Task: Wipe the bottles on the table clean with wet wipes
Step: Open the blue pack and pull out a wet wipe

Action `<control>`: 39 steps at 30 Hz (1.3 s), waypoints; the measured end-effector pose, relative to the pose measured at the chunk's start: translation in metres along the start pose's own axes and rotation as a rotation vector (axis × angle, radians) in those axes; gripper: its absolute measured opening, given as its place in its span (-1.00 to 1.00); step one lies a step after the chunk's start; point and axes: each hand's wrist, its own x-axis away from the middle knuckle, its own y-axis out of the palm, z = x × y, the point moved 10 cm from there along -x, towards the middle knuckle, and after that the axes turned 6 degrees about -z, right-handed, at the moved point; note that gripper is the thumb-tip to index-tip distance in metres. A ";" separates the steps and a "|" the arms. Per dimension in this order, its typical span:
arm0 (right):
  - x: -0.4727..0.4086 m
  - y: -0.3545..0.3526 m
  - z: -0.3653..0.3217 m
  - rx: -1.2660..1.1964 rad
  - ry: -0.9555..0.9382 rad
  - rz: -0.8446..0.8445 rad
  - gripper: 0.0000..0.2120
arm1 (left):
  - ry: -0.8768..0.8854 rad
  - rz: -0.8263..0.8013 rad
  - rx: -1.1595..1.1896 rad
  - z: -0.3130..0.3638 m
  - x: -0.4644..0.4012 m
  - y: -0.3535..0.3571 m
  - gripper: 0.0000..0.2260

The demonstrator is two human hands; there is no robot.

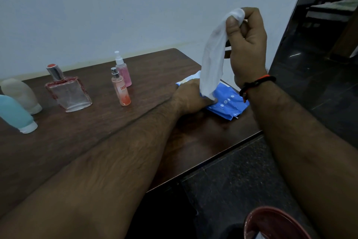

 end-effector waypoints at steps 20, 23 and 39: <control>0.059 0.133 0.043 -0.296 0.403 -0.357 -0.94 | 0.001 0.067 0.987 -0.082 0.106 -0.091 -0.50; 0.069 0.156 0.042 -0.298 0.418 -0.404 -0.93 | -0.046 0.096 1.008 -0.102 0.128 -0.100 -0.45; 0.172 0.299 0.037 -0.708 0.845 -0.674 -0.44 | -0.134 0.410 1.190 -0.194 0.244 -0.149 -0.65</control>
